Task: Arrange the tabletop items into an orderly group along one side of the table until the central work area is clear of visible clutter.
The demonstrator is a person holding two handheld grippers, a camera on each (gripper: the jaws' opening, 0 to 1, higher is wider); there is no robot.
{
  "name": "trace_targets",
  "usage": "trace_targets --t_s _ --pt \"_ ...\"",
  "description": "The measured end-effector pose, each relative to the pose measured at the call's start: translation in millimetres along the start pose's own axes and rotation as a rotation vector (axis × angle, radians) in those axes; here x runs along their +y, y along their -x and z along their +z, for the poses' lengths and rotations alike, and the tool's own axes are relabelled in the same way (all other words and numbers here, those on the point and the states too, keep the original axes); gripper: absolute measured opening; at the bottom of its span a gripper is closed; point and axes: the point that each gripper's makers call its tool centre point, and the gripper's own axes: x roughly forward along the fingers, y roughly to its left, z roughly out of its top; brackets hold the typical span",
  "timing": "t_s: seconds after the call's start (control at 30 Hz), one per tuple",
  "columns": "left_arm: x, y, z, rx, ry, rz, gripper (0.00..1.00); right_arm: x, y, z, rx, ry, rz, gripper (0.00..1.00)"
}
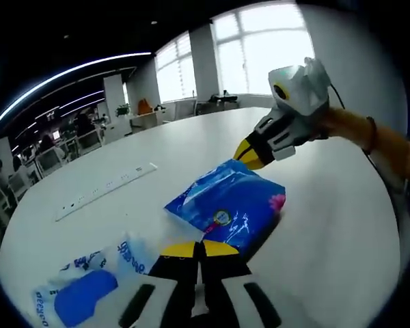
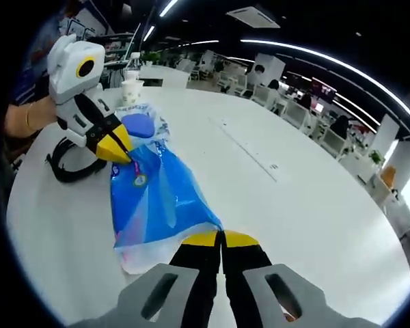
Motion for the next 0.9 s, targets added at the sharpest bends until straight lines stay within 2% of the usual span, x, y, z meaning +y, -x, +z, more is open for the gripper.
trace_targets --t_s 0.3,0.33,0.4,0.5,0.63,0.9 --pt "-1.0 -1.0 -1.5 0.004 -0.033 -0.005 0.00 -2.1 -0.4 -5.9 0.007 0.015 -0.013 0.00" --pt "-0.8 -1.1 -0.4 0.001 -0.087 -0.006 0.00 -2.1 0.3 -5.9 0.005 0.018 -0.016 0.00" --pt "0.4 -0.4 -1.0 0.003 -0.144 0.014 0.02 -4.8 1.5 -5.0 -0.001 0.021 -0.029 0.01" --pt "-1.0 1.0 -0.1 0.001 -0.196 0.025 0.08 -8.6 4.5 -2.6 -0.020 0.012 -0.035 0.13" --pt "2.6 2.4 1.1 -0.008 -0.188 0.030 0.13 -9.1 8.7 -0.1 -0.041 -0.007 -0.035 0.15" --pt "-0.5 4.2 -0.3 -0.020 -0.163 0.001 0.15 -7.5 11.2 -1.4 -0.046 -0.016 -0.034 0.16"
